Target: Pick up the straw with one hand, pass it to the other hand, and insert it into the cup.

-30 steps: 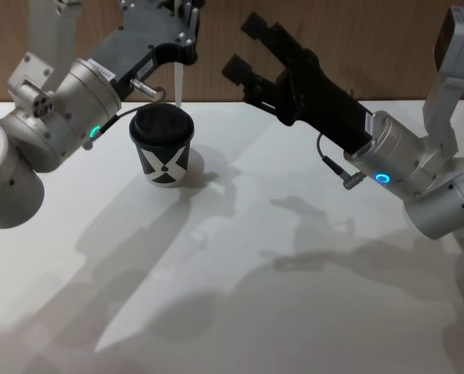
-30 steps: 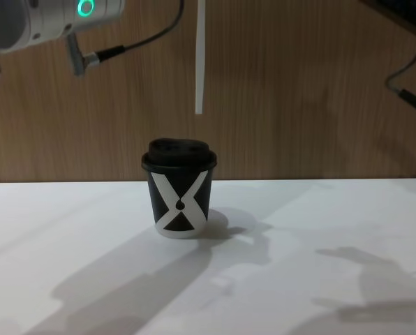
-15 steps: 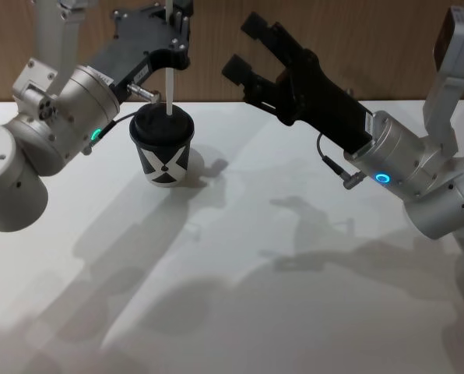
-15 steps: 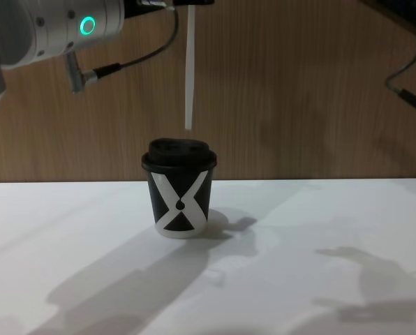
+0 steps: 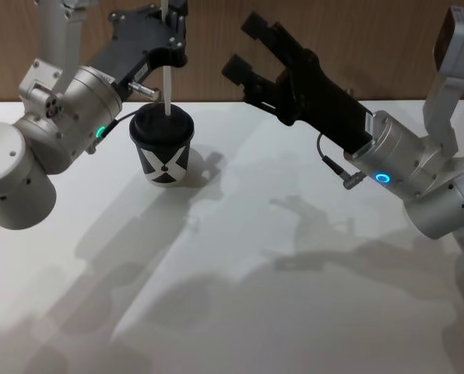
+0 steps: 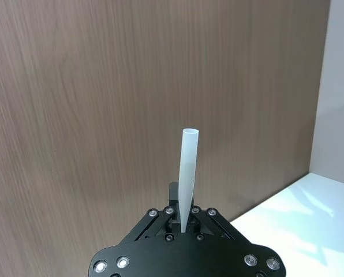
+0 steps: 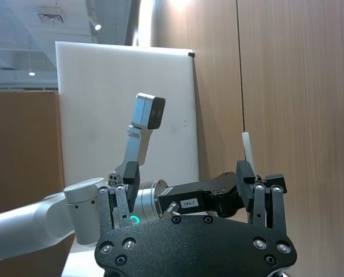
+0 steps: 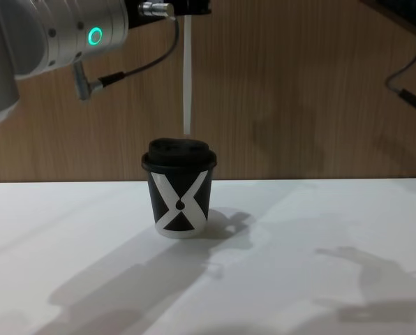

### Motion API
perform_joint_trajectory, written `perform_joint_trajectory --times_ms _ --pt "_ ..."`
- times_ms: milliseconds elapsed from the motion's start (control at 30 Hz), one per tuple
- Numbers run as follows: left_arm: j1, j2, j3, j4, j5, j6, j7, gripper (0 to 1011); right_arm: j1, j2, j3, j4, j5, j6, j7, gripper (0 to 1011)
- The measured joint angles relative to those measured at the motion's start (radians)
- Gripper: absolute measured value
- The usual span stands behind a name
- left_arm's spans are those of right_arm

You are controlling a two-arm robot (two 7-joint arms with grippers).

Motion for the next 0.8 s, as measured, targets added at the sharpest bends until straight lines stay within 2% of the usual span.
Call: perform_joint_trajectory --times_ms 800 --pt "-0.008 -0.033 -0.011 0.03 0.01 0.01 -0.012 2 0.0 0.0 0.0 0.0 0.0 0.0 0.0 1001"
